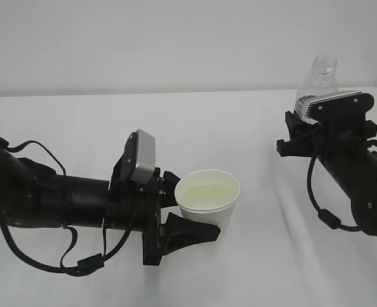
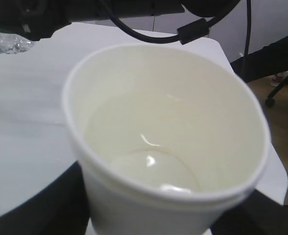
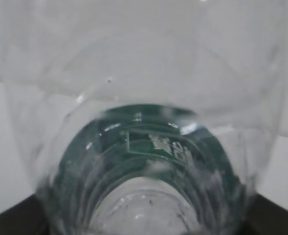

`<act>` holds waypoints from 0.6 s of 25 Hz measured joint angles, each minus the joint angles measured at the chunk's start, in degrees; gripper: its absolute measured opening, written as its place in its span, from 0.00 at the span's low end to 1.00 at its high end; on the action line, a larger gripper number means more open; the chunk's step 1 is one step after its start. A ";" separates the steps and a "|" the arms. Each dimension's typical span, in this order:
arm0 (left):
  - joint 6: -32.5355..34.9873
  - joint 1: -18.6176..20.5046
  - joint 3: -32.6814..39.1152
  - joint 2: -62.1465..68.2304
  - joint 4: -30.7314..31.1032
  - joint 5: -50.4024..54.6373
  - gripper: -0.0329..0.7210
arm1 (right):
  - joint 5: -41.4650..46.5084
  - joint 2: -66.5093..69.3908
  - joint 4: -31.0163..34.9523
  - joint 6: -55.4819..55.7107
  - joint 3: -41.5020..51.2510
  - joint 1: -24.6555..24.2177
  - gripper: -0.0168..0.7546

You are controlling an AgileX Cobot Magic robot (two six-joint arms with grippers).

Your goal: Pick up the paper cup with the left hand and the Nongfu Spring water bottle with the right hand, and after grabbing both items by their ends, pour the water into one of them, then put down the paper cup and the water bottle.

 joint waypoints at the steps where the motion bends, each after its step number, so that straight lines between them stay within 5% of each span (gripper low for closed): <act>1: 0.00 0.00 0.00 0.00 0.00 0.00 0.67 | 0.00 0.00 0.13 0.03 0.00 0.00 0.61; 15: 0.00 0.00 0.00 0.00 0.00 0.00 0.67 | -0.11 2.71 0.47 1.09 -1.65 0.00 0.61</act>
